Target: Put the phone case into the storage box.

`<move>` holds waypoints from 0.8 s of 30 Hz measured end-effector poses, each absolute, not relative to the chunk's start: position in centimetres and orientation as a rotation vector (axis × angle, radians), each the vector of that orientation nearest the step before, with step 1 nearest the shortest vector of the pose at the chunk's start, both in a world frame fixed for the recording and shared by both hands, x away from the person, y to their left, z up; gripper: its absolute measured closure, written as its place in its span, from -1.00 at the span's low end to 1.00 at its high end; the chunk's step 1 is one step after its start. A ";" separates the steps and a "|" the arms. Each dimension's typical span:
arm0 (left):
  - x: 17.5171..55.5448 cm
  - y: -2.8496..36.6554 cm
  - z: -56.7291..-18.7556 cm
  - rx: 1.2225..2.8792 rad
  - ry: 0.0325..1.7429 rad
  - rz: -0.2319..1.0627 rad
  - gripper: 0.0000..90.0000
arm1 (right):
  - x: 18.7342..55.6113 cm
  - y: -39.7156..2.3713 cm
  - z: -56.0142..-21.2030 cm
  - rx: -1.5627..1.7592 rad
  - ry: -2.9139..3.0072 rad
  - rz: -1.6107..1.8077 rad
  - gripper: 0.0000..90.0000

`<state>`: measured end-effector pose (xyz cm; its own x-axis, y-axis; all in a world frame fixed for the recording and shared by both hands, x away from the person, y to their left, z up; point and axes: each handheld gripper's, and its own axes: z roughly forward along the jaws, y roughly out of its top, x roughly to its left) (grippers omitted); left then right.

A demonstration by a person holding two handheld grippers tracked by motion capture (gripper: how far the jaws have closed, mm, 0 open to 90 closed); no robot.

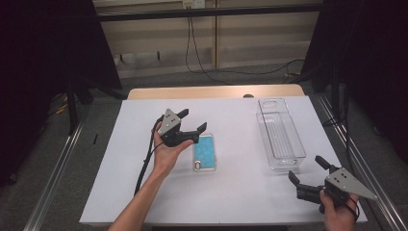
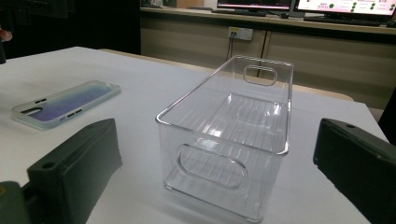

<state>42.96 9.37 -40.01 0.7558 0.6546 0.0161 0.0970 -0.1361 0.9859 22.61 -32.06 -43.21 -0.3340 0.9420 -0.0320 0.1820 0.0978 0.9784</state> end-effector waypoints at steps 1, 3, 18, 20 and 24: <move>43.0 9.3 -40.0 1.659 0.604 0.528 -0.60 | 22.6 -32.1 -43.2 1.125 1.638 1.301 -1.00; 43.0 9.0 -40.0 1.660 0.596 0.518 -0.45 | 22.7 -32.1 -43.2 1.127 1.637 1.308 -1.00; 43.1 8.1 -39.8 1.740 0.531 0.454 0.14 | 22.7 -32.1 -43.2 1.123 1.641 1.312 -1.00; 43.2 8.1 -39.8 1.751 0.528 0.440 0.31 | 22.6 -32.1 -43.2 1.124 1.638 1.312 -1.00; 43.3 8.0 -39.6 1.775 0.509 0.409 0.46 | 22.6 -32.1 -43.2 1.124 1.638 1.312 -1.00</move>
